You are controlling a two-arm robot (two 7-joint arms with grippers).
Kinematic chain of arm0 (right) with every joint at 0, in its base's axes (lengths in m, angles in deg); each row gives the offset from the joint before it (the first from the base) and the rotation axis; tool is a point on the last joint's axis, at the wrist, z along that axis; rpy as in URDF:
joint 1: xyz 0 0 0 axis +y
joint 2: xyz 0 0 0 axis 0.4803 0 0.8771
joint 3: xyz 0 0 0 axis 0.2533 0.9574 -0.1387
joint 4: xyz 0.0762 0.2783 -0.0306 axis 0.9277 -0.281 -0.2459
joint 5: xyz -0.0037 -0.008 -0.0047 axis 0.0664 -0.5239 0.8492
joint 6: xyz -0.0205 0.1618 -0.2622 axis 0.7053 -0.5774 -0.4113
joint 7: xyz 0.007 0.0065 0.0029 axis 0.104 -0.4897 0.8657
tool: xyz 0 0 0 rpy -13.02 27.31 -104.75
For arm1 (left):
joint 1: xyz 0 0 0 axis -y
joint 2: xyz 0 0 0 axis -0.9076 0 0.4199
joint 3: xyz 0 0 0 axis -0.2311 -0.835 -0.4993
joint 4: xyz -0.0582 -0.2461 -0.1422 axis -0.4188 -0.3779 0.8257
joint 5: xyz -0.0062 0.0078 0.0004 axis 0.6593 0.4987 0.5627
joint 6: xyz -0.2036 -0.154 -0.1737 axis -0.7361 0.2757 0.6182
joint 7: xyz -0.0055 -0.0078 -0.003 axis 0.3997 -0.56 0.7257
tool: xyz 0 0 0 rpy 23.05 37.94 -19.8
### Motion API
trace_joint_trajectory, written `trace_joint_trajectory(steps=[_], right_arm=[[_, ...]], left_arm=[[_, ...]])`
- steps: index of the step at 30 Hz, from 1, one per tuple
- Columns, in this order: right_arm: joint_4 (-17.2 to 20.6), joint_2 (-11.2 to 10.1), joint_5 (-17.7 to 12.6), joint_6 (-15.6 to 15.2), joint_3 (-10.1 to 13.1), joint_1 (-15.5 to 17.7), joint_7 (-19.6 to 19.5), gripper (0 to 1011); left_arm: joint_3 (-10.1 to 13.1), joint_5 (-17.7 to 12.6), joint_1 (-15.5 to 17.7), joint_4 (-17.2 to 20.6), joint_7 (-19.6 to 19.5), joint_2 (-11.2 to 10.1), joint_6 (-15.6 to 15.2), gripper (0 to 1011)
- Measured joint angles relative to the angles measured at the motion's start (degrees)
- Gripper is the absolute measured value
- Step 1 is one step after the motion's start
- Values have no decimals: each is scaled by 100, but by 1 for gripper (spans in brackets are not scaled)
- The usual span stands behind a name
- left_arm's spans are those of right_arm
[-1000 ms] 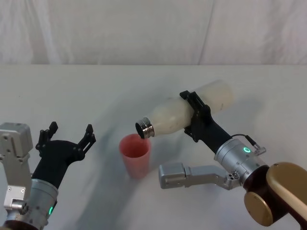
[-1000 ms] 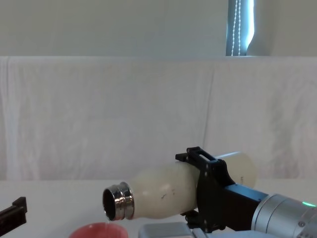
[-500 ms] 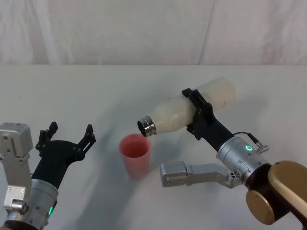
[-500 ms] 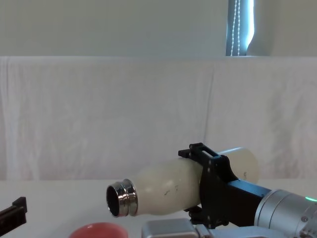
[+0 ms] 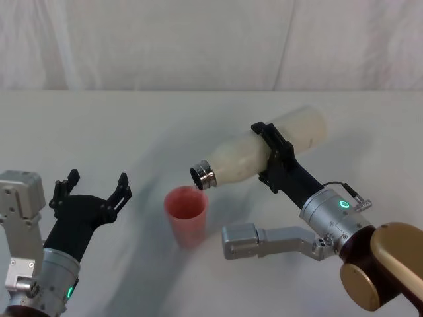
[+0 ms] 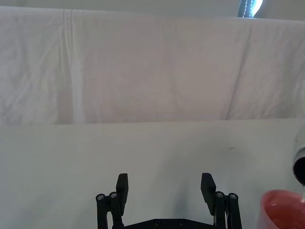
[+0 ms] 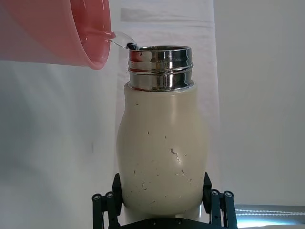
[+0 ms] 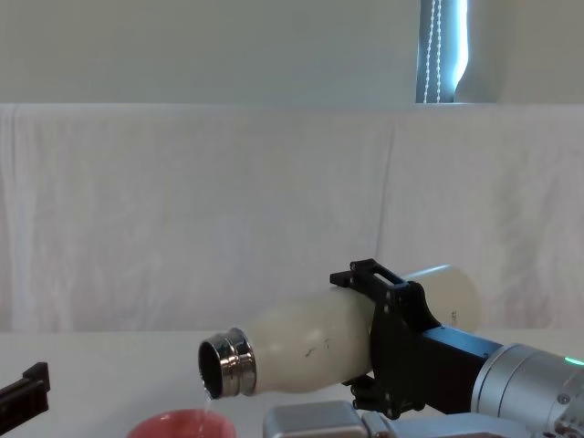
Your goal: Grasp the thermos with one hand and pour water into the cup lid.
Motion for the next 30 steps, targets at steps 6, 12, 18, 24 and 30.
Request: trace_joint_trajectory(steps=[6, 12, 18, 24, 30], right_arm=[[14, -10, 17, -11, -2, -2, 10, 959], [20, -15, 29, -23, -5, -3, 12, 959], [36, -28, 40, -30, -5, -3, 24, 960], [42, -30, 43, -37, -5, -3, 32, 959], [30, -27, 43, -37, -3, -8, 34, 959]], left_arm=[[0, 0, 0, 0, 0, 0, 0, 1001], [0, 0, 0, 0, 0, 0, 0, 1001], [0, 0, 0, 0, 0, 0, 0, 1001], [0, 0, 0, 0, 0, 0, 0, 1001], [0, 0, 0, 0, 0, 0, 0, 1001]])
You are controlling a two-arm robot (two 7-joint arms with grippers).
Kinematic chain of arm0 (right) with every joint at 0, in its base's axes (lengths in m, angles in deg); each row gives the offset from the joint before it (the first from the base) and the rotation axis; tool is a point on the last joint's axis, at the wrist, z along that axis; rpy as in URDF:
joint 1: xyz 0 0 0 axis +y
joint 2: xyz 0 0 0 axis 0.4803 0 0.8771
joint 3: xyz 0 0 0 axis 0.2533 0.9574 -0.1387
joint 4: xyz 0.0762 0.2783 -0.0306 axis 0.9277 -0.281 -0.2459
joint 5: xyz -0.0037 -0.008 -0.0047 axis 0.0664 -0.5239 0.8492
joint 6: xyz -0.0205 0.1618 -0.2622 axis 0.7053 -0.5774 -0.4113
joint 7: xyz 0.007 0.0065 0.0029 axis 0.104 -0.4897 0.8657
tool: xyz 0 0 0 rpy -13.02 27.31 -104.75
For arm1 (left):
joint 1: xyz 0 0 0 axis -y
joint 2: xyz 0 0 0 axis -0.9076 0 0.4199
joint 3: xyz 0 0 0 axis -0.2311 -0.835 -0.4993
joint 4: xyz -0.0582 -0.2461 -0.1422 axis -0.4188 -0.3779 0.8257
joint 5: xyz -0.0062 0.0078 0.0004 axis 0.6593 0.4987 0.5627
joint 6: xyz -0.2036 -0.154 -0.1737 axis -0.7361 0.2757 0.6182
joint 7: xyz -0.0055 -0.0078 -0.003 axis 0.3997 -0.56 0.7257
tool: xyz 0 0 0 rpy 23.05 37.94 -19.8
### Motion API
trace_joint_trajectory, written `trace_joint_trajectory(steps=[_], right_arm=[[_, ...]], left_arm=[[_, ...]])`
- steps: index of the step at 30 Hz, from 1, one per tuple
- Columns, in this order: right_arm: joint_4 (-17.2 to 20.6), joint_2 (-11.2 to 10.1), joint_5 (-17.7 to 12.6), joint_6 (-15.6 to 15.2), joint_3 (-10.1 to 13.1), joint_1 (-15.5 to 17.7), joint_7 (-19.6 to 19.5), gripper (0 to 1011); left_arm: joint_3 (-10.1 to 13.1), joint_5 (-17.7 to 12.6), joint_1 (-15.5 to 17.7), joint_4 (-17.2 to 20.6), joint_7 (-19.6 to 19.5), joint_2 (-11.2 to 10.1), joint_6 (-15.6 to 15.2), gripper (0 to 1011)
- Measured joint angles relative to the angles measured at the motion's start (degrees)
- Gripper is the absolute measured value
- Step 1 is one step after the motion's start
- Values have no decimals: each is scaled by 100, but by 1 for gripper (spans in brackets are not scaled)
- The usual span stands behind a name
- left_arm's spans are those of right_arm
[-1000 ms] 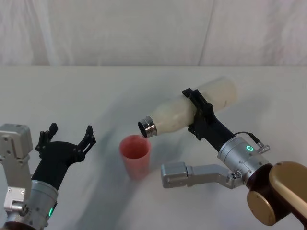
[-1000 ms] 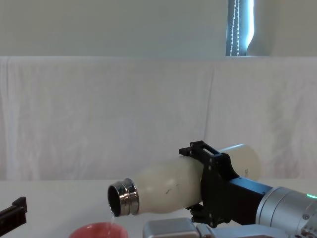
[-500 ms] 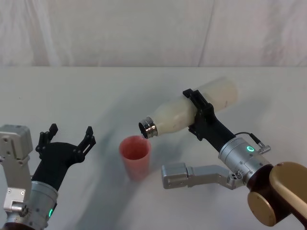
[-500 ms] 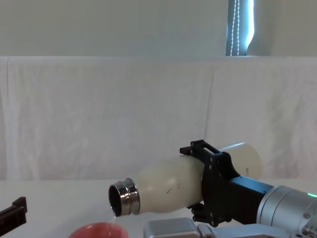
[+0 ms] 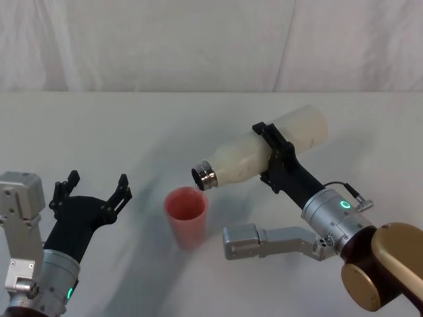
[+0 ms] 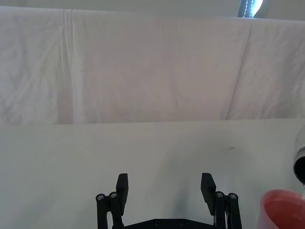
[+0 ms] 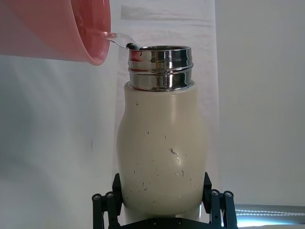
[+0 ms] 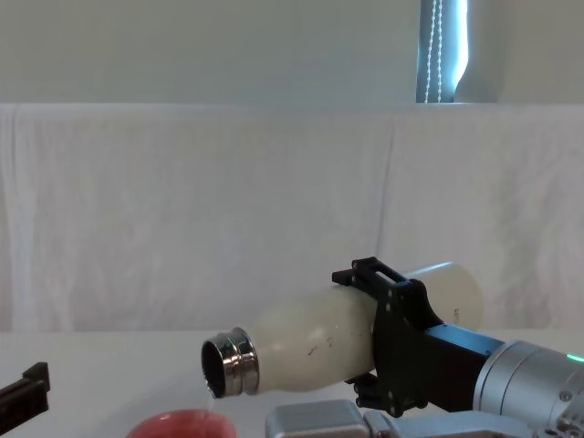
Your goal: Grasp the thermos with one hand and pour water into the cup lid.
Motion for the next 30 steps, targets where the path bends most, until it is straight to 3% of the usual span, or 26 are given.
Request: trace_joint_trajectory(steps=[30], right_arm=[[36, -7, 62, -47, -32, -17, 46, 959]], left_arm=[[0, 0, 0, 0, 0, 0, 0, 1001]])
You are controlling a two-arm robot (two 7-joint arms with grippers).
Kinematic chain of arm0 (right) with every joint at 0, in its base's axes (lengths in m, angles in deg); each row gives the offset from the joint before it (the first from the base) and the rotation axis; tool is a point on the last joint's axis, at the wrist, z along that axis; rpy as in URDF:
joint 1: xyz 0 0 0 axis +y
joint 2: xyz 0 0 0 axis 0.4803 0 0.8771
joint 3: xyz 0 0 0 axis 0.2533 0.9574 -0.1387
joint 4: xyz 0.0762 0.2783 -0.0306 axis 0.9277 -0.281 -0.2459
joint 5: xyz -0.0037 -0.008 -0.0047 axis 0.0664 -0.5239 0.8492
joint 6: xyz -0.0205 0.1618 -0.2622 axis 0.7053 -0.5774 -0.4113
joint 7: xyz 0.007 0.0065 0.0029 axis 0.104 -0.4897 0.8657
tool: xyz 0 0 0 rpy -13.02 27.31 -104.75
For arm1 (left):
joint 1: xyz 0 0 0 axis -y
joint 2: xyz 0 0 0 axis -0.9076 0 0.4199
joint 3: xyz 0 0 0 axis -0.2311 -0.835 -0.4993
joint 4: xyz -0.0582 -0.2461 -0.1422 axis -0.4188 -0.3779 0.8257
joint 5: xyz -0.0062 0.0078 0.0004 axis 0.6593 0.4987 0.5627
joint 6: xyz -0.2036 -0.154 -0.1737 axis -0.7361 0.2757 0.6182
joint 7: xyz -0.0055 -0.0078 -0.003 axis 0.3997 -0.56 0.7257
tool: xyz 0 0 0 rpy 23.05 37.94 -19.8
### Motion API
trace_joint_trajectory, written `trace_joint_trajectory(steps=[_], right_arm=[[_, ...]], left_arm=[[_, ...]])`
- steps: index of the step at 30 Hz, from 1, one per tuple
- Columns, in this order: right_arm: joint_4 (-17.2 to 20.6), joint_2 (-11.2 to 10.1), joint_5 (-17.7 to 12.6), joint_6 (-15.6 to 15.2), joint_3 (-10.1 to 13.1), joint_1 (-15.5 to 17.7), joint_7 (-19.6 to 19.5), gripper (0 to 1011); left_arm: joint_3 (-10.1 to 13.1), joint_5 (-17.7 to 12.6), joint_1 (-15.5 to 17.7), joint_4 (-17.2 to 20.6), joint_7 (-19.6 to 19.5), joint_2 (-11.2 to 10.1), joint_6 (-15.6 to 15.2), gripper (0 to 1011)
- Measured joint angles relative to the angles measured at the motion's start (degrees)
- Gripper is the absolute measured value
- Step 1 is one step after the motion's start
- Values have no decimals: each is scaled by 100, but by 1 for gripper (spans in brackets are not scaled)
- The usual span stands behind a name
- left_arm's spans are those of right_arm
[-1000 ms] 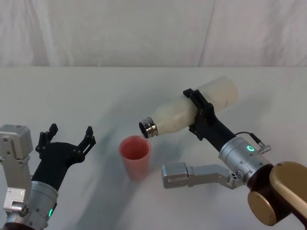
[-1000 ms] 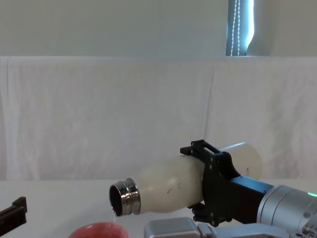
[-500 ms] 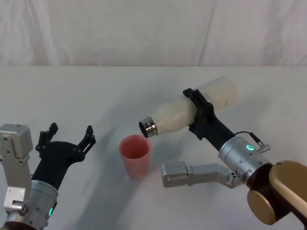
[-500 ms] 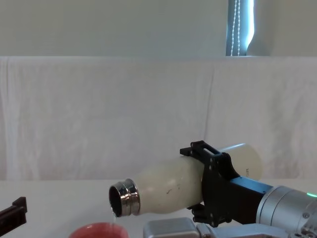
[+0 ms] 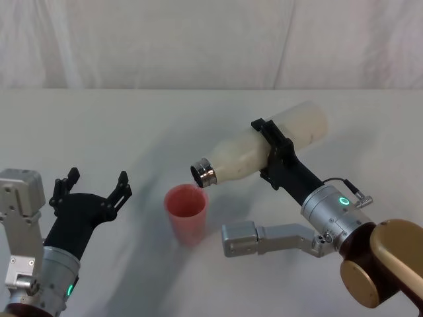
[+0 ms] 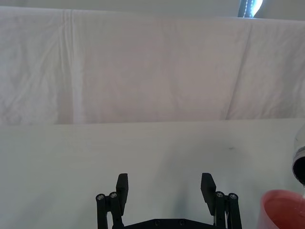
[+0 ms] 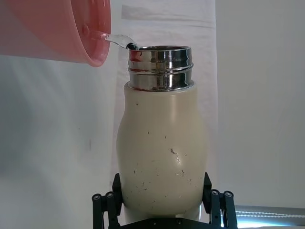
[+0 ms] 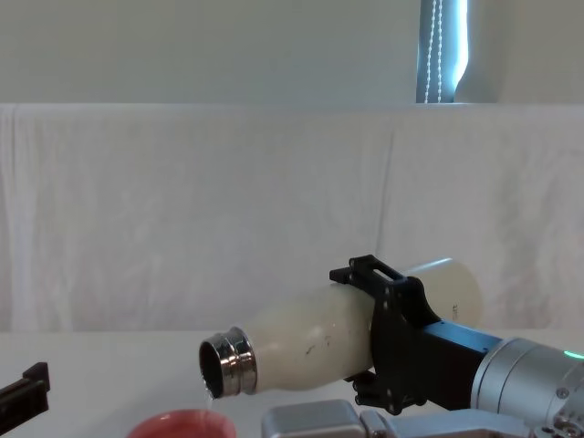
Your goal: Grasp the thermos with one hand and pour water into the cup lid.
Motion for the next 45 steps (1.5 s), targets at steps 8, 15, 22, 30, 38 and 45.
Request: trace_joint_trajectory(steps=[8, 15, 22, 30, 38, 45], right_arm=[[64, 39, -240, 36, 128, 78, -5, 959], [217, 146, -873, 224, 412, 302, 6, 959], [337, 209, -1285, 376, 613, 475, 56, 959], [487, 342, -2091, 660, 950, 686, 236, 959], [589, 505, -2951, 847, 1301, 846, 526, 959], [594, 629, -3455, 888, 1529, 918, 692, 959]], left_arm=[[0, 0, 0, 0, 0, 0, 0, 1001], [0, 0, 0, 0, 0, 0, 0, 1001], [0, 0, 0, 0, 0, 0, 0, 1001], [0, 0, 0, 0, 0, 0, 0, 1001], [0, 0, 0, 0, 0, 0, 0, 1001], [0, 0, 0, 0, 0, 0, 0, 1001]])
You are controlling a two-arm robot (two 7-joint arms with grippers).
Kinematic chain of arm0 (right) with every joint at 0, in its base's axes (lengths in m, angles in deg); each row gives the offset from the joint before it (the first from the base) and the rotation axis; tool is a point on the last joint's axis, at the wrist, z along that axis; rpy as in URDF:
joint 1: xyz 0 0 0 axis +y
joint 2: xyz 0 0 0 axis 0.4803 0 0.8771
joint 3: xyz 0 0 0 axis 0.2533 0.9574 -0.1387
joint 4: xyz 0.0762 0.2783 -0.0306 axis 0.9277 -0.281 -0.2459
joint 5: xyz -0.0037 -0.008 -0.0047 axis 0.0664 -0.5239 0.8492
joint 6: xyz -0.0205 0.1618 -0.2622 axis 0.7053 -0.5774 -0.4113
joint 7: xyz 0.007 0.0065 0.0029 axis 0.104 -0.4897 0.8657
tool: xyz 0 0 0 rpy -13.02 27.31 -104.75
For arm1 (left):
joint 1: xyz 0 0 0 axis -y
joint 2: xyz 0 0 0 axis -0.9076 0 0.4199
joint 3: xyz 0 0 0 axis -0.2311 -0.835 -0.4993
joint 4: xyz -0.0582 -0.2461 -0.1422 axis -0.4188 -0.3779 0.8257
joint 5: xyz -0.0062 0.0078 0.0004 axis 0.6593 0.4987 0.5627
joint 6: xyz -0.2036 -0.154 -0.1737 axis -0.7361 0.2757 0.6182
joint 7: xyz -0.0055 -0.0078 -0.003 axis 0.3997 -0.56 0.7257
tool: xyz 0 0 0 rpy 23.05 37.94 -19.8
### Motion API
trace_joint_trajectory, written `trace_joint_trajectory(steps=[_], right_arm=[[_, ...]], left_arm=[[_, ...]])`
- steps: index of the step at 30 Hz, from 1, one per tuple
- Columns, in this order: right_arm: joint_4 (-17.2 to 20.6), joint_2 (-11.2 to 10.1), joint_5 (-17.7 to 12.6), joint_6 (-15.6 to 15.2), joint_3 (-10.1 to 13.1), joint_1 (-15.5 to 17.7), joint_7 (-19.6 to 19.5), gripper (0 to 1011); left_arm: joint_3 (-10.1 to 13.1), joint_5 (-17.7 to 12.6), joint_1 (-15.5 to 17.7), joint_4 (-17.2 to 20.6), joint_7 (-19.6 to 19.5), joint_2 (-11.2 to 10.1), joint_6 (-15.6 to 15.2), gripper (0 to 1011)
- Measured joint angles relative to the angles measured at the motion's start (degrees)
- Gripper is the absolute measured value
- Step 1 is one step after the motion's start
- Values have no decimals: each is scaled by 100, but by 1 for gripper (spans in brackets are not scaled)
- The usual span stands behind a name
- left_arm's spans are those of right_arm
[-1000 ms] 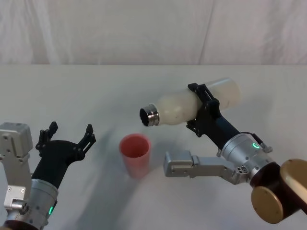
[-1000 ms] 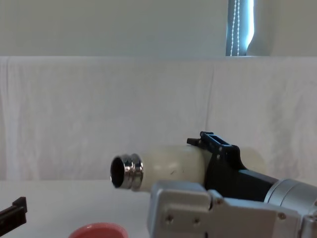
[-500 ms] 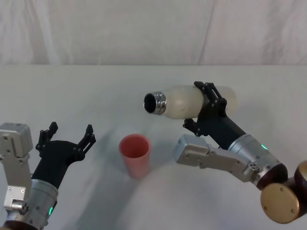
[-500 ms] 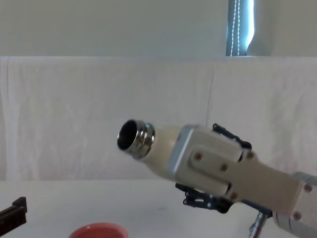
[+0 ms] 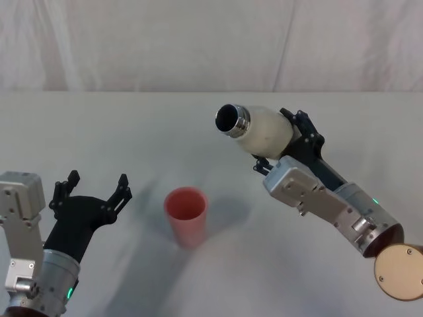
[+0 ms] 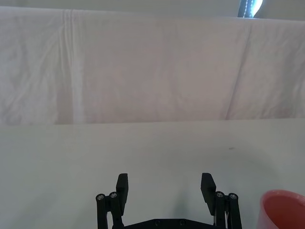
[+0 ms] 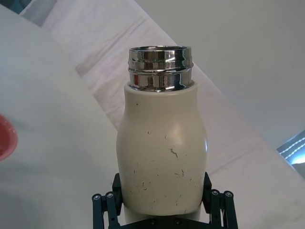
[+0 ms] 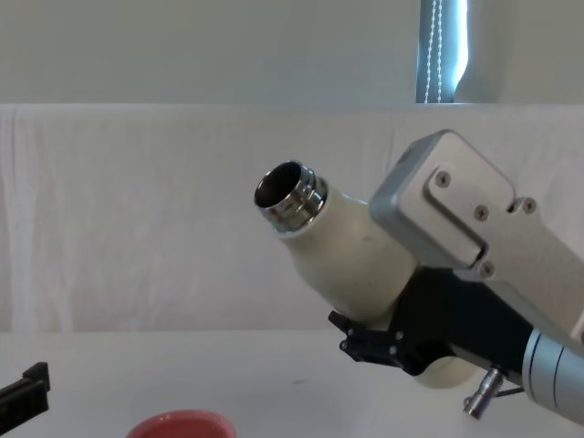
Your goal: Grasp the thermos with one hand and pour water into the cup lid.
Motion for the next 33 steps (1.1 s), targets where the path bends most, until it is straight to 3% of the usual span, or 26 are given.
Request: trace_joint_trajectory(steps=[7, 25, 33], right_arm=[[-63, 118, -324, -19, 147, 31, 88, 959], [-171, 474, -1672, -101, 623, 212, 440, 959], [-115, 578, -2271, -355, 788, 286, 651, 959]], left_arm=[[0, 0, 0, 0, 0, 0, 0, 1001], [0, 0, 0, 0, 0, 0, 0, 1001], [0, 0, 0, 0, 0, 0, 0, 1001]])
